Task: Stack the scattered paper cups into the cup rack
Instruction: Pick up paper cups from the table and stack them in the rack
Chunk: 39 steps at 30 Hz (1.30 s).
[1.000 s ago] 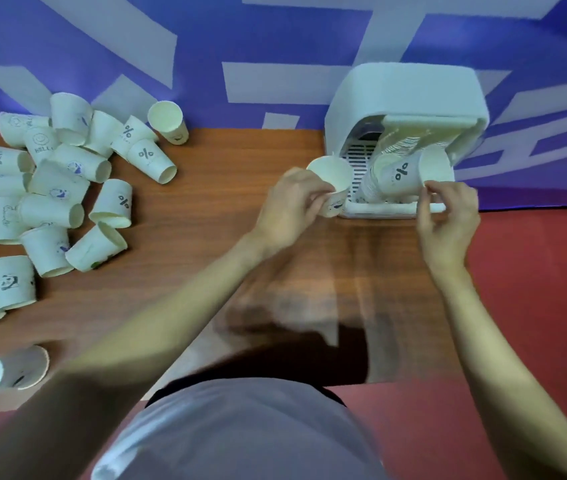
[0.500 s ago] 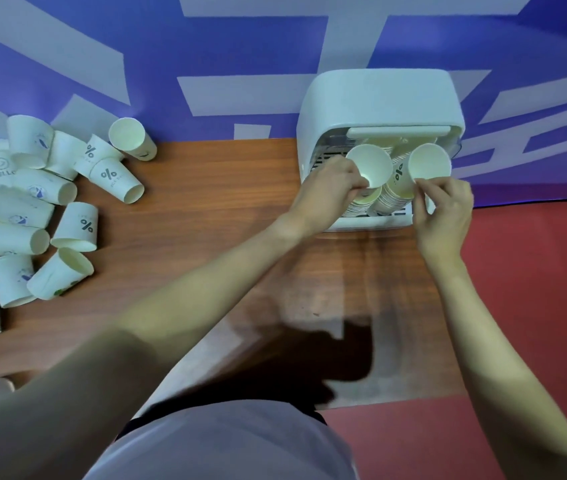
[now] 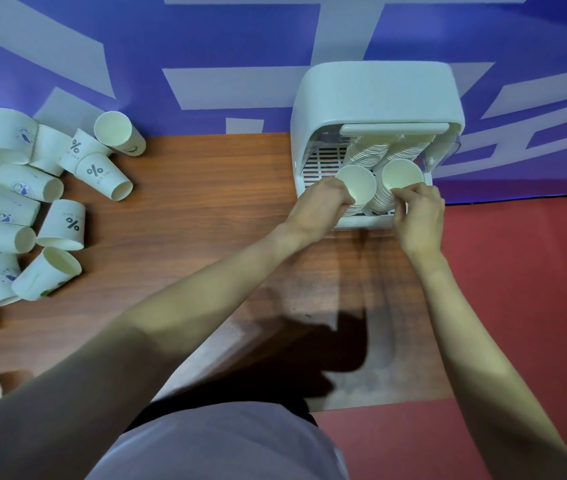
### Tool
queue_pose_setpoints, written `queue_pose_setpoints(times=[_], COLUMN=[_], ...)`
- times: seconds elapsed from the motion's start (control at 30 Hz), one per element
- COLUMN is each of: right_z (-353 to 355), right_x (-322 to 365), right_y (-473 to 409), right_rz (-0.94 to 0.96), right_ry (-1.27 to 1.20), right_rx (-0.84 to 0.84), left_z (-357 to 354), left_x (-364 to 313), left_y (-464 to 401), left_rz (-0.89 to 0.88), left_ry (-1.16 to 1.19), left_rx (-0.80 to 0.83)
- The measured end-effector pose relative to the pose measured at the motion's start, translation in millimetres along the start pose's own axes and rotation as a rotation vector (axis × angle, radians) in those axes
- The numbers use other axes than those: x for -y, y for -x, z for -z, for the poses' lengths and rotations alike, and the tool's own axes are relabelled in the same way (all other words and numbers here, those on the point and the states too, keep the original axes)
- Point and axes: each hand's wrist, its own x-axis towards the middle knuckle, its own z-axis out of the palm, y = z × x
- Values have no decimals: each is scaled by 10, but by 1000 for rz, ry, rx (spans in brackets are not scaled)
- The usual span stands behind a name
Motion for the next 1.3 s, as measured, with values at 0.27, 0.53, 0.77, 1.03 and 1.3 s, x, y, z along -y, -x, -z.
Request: queue_pose_setpoints(times=[0.27, 0.53, 0.77, 1.03, 1.3], right_z=[54, -414, -927, -1420, -1888], right_x=[316, 1303, 2393, 3766, 4668], right_y=[196, 937, 1432, 1666, 1723], right_rz=[75, 327, 465, 647, 480], right_ry=[-104, -203, -189, -240, -261], right_rx=[-7, 283, 577, 771, 750], left_z=[122, 424, 803, 1112, 1290], left_x=[146, 946, 1715, 2384, 2769], left_y=[369, 1923, 3345, 4341, 4548], left_rz=[-20, 343, 631, 812, 817], left_ry=[44, 18, -27, -29, 46], left_rx=[-177, -238, -289, -402, -469])
